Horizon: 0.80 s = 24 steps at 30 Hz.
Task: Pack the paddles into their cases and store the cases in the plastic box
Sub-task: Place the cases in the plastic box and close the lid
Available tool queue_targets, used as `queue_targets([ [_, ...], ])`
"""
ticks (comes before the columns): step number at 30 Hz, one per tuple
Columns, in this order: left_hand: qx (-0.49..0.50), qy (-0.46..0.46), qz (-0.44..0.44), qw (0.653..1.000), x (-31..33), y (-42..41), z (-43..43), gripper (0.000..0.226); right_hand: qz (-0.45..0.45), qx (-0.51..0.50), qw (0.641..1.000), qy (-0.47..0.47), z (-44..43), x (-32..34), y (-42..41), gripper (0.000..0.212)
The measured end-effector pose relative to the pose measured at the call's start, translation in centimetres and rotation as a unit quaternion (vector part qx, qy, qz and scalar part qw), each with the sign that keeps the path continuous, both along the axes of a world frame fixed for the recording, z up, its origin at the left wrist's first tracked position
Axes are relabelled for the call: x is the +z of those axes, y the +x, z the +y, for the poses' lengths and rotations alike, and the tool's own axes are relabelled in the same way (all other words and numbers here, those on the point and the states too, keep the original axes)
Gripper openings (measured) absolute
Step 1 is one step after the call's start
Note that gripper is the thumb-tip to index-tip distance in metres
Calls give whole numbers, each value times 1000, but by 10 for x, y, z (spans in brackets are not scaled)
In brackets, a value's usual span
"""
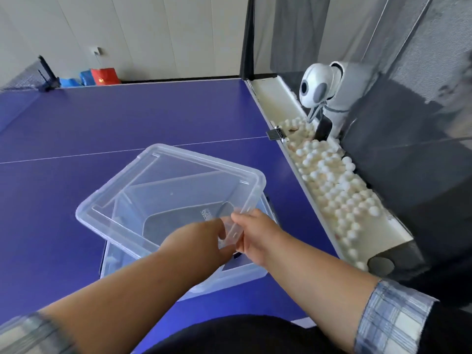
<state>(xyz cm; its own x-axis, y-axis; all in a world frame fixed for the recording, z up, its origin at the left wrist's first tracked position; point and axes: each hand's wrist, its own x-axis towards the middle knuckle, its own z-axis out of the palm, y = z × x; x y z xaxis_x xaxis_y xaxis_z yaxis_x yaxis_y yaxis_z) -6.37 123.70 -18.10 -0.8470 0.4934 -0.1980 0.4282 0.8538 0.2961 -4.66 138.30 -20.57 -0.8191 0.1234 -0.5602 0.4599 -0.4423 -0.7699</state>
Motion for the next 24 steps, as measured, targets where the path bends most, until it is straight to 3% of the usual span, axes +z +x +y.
queue_targets([
  [9, 58, -3, 2, 998, -7, -12, 80, 46, -25, 13, 999, 25, 69, -5, -27, 29],
  [14, 67, 4, -80, 995, -12, -14, 110, 44, -50, 84, 979, 178, 99, -16, -45, 40],
  [16, 43, 2, -121, 992, -14, -15, 118, 49, -49, 111, 959, 257, 111, -19, -54, 39],
  [20, -30, -22, -134, 990, -18, -12, 123, 57, -29, 186, 872, 451, 127, -23, -70, 52],
  [24, -33, -25, -126, 991, -25, -15, 122, 56, -23, 257, 826, 501, 132, -34, -79, 58],
])
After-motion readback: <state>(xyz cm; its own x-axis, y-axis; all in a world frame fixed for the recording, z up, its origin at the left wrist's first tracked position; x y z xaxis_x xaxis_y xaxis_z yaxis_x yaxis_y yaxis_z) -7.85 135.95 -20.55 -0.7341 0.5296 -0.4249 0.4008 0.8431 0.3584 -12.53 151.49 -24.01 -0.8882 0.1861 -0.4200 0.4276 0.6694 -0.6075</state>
